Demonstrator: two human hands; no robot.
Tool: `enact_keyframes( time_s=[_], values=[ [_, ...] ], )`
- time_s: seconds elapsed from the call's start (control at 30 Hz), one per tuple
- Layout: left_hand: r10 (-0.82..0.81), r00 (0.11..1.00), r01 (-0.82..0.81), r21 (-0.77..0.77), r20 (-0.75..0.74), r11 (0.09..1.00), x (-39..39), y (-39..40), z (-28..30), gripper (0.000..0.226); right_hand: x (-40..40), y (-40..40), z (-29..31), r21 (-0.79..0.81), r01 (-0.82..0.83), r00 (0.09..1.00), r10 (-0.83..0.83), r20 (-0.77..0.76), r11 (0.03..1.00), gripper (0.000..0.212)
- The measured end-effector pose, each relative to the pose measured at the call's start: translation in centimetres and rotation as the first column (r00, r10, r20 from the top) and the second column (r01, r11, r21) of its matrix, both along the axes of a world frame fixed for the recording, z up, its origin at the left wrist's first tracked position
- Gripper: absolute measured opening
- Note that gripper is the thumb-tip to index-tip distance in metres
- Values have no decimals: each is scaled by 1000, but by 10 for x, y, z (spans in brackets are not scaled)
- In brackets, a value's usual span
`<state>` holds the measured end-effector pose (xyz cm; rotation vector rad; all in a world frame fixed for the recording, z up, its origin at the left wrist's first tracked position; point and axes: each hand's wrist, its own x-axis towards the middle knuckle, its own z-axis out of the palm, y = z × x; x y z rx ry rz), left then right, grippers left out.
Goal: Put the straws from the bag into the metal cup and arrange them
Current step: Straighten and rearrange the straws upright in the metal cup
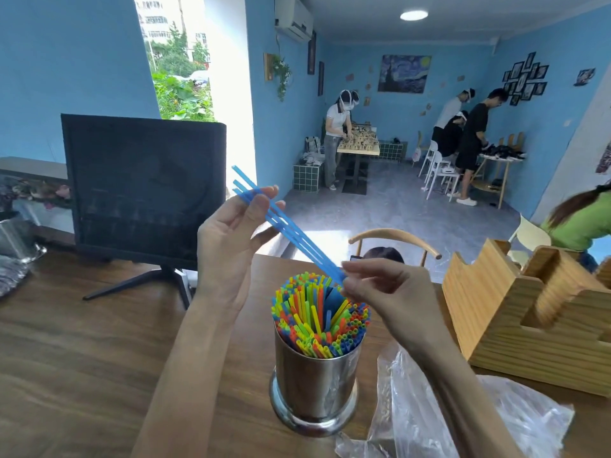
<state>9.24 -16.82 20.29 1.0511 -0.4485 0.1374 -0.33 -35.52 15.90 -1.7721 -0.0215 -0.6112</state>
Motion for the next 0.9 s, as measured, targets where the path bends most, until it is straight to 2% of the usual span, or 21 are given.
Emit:
enact_keyframes(
  time_s=[0.1, 0.17, 0.27, 0.37, 0.47, 0.63, 0.7, 0.8, 0.9],
  values=[
    [24, 997, -28, 42, 78, 999, -6, -5, 6, 22, 1, 8, -5, -184, -40, 997, 27, -73, 982, 28],
    [85, 981, -105, 106, 175, 989, -8, -7, 7, 33, 3, 7, -6, -221, -83, 990, 56, -126, 972, 22],
    [82, 959, -129, 160, 271, 979, -6, -8, 4, 51, 10, -5, -6, -127, -40, 989, 21, -145, 991, 10],
    [68, 956, -131, 208, 285, 969, -5, -8, 1, 49, 22, -17, -11, 37, 97, 986, -91, -141, 995, 8],
    [25, 958, -113, 296, 286, 948, -3, -8, -3, 46, 34, -25, -20, 3, 159, 967, -156, -201, 987, 9],
    [-29, 963, -128, 554, 266, 823, 4, -11, -21, 35, 48, -34, -26, -163, -20, 935, -39, -353, 986, 19],
    [-58, 962, -136, 655, 267, 743, 5, -12, -29, 28, 51, -35, -27, -162, -94, 913, 21, -407, 982, 25],
    [-97, 955, -160, 762, 280, 627, 4, -14, -37, 16, 54, -38, -25, -148, -118, 912, 48, -408, 982, 30],
    [-155, 948, -145, 813, 277, 564, 4, -13, -43, 10, 58, -42, -22, -137, -119, 906, 51, -420, 983, 28]
  ],
)
